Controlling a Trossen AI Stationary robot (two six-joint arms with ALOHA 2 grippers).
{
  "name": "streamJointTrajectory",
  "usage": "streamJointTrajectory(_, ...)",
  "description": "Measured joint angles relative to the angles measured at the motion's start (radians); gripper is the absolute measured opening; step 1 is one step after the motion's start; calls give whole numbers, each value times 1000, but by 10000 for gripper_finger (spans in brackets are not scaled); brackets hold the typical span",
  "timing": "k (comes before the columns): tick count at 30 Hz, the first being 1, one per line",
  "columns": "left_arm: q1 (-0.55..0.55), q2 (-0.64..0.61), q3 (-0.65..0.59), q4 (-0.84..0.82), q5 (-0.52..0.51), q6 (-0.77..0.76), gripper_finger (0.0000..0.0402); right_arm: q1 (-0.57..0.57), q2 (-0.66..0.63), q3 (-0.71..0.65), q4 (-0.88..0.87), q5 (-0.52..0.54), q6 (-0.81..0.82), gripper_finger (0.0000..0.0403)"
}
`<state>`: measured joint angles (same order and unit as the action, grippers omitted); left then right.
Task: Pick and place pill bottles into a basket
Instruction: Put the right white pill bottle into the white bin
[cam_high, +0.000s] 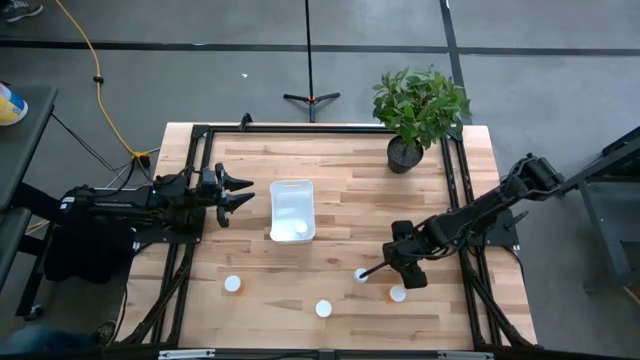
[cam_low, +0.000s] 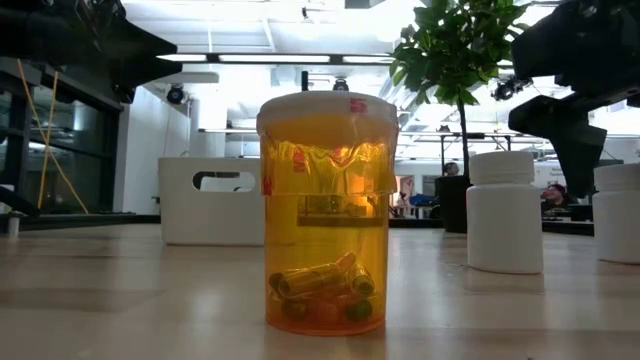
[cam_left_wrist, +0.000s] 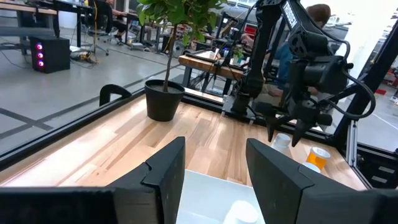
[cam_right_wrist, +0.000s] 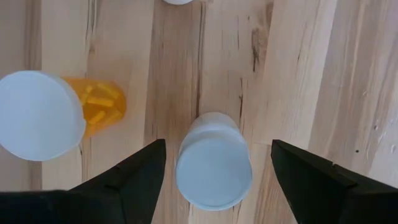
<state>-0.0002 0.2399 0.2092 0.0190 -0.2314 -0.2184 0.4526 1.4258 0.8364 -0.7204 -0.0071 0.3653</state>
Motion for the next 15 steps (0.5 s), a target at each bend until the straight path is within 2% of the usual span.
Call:
streamJointTrajectory(7, 0, 0, 0, 0, 0, 0, 205, 0, 0, 0, 0, -17, 0, 233)
streamJointTrajectory(15, 0, 0, 0, 0, 0, 0, 205, 0, 0, -1, -4, -34, 1, 156)
